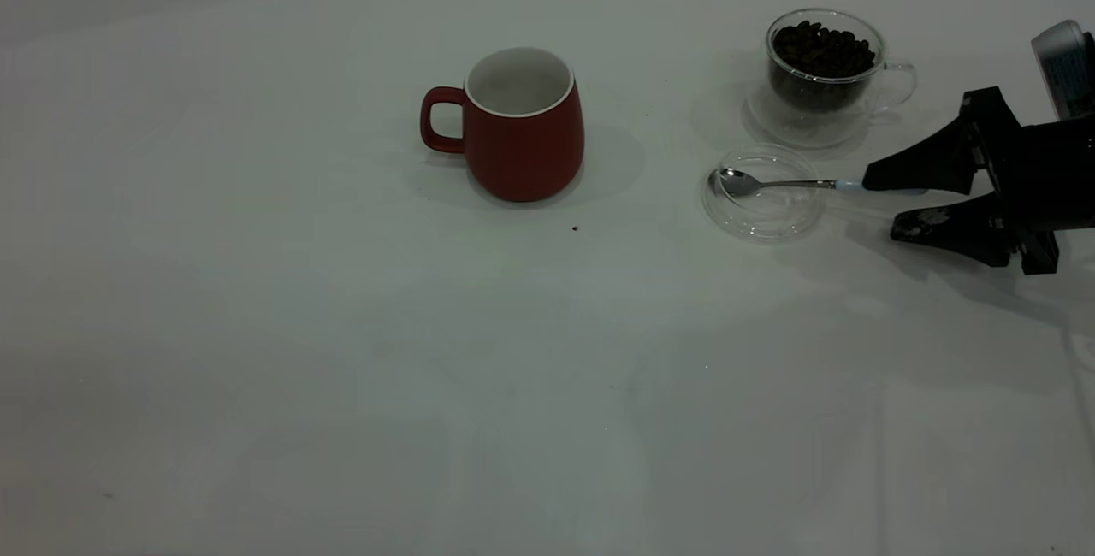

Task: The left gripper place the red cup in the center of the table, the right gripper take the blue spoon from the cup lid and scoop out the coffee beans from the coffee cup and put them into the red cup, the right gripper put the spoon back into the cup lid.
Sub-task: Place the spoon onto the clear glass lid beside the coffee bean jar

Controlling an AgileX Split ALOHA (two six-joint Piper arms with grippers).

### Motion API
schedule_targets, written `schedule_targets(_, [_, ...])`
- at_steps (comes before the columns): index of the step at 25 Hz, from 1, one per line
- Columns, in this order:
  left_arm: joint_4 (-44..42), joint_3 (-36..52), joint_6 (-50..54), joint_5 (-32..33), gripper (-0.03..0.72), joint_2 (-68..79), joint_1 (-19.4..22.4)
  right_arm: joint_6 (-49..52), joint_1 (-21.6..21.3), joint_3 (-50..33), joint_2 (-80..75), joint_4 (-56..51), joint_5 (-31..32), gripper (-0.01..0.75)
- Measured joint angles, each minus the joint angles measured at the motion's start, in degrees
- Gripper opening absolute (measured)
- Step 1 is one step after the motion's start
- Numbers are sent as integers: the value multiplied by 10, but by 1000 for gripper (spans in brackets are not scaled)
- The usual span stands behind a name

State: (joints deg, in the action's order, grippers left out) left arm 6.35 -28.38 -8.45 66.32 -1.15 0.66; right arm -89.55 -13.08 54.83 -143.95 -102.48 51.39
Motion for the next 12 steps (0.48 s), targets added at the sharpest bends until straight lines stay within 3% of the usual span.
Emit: schedule_targets(12, [0,0,0,0,587,0,0,-6,0,19,-2,0,7,565])
